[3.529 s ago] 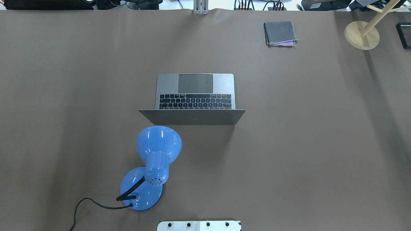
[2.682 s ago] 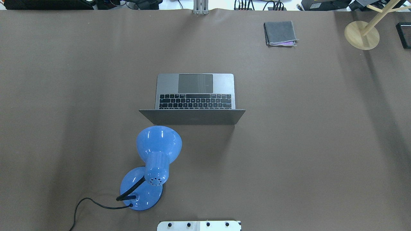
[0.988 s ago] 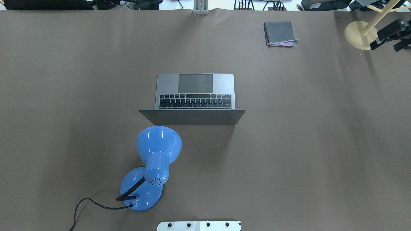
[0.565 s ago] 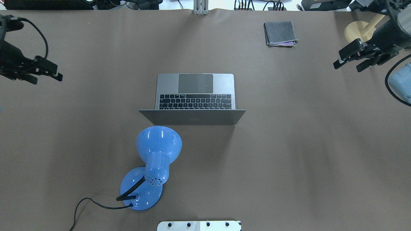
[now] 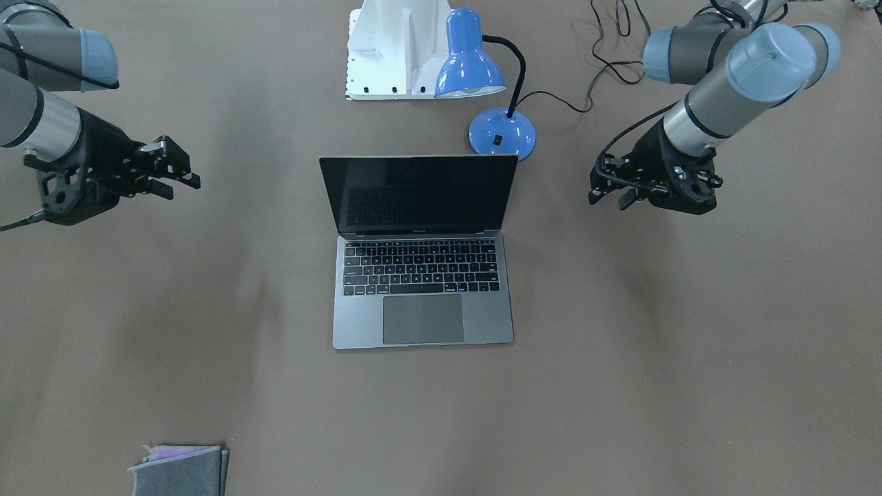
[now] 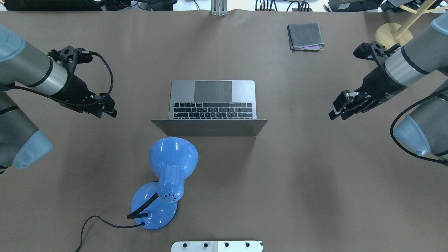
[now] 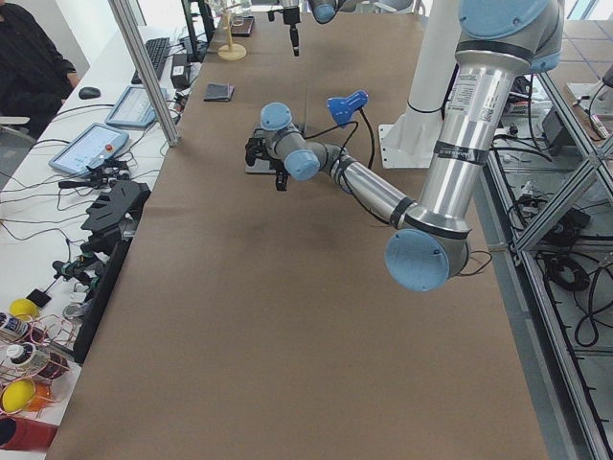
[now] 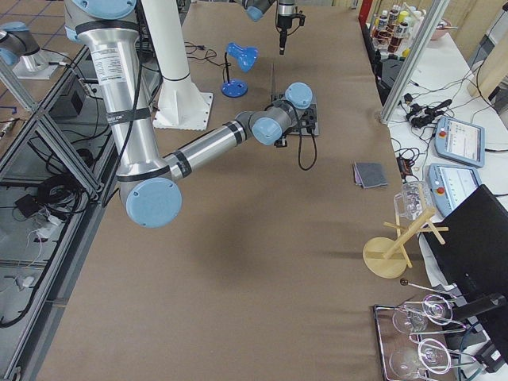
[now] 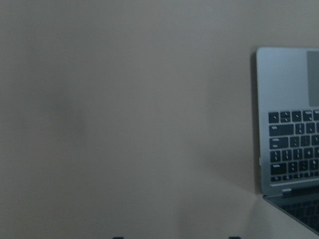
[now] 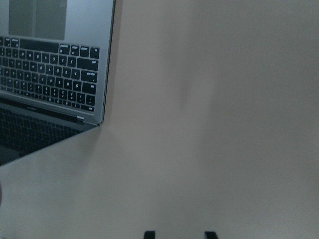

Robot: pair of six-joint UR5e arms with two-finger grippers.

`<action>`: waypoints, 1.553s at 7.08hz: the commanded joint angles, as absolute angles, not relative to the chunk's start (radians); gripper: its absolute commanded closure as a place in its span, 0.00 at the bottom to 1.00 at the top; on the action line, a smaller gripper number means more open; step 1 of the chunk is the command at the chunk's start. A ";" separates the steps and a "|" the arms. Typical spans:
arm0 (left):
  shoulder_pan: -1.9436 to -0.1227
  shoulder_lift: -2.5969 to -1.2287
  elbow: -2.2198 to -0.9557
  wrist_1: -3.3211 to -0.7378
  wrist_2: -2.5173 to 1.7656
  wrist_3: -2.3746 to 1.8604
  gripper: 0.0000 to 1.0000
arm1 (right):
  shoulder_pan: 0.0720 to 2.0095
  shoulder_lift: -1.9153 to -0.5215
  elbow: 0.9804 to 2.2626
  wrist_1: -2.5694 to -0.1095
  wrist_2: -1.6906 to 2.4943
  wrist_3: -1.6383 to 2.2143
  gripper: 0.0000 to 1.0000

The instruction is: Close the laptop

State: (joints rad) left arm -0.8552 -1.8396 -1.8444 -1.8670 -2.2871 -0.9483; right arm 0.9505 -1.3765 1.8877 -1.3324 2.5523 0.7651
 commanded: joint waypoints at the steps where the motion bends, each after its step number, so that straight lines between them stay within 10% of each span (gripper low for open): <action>1: -0.778 -1.845 -1.853 -1.864 -2.286 -0.957 1.00 | 0.864 -1.382 1.933 -1.324 2.542 0.793 1.00; 11: -0.608 -1.988 -1.867 -1.864 -2.296 -1.160 1.00 | 0.574 -1.203 1.947 -1.290 2.310 1.011 1.00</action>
State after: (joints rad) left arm -0.6152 -1.9450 -1.8952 -1.8639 -2.2969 -1.1382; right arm 0.5780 -1.2223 1.9494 -1.2902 2.3355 1.0048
